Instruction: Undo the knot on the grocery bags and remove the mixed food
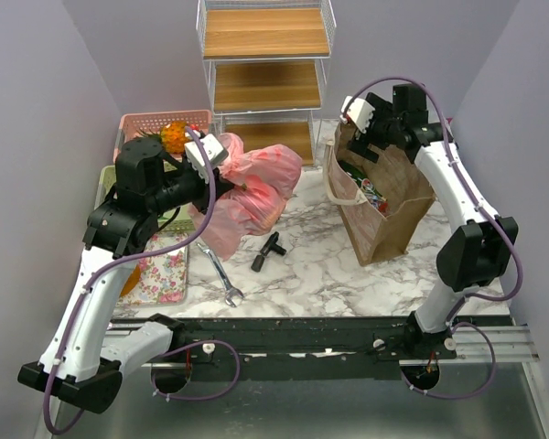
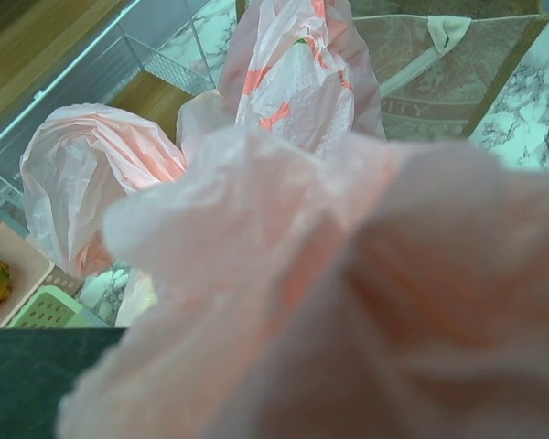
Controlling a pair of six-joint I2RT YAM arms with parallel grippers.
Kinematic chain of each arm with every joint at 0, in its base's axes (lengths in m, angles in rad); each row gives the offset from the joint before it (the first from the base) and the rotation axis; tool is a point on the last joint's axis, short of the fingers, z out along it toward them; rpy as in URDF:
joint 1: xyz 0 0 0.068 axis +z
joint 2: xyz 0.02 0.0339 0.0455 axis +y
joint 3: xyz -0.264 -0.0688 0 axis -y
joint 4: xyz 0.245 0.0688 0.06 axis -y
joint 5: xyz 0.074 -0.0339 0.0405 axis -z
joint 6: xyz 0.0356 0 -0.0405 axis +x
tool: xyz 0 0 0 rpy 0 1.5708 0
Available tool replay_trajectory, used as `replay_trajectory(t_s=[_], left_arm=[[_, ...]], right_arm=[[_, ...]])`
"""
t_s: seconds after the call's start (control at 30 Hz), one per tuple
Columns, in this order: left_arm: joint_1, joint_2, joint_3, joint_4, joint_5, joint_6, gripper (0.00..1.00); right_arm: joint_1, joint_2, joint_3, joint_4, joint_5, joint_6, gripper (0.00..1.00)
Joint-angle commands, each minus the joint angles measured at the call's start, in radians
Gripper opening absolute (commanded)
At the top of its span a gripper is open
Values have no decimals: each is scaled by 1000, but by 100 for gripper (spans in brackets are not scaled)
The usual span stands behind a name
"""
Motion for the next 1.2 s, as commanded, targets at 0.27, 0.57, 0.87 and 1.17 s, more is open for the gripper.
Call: replay_trajectory(t_s=[0.27, 0.57, 0.87, 1.17], left_arm=[[31, -48, -34, 11, 39, -26, 0], [46, -39, -31, -5, 23, -8, 0], [76, -4, -44, 16, 25, -24, 0], [171, 18, -88, 56, 130, -54, 0]], right_arm=[[-62, 99, 36, 123, -95, -88, 46], [-139, 246, 306, 297, -12, 255, 1], [-126, 424, 532, 371, 19, 629, 1], [-96, 604, 719, 556, 96, 842, 1]])
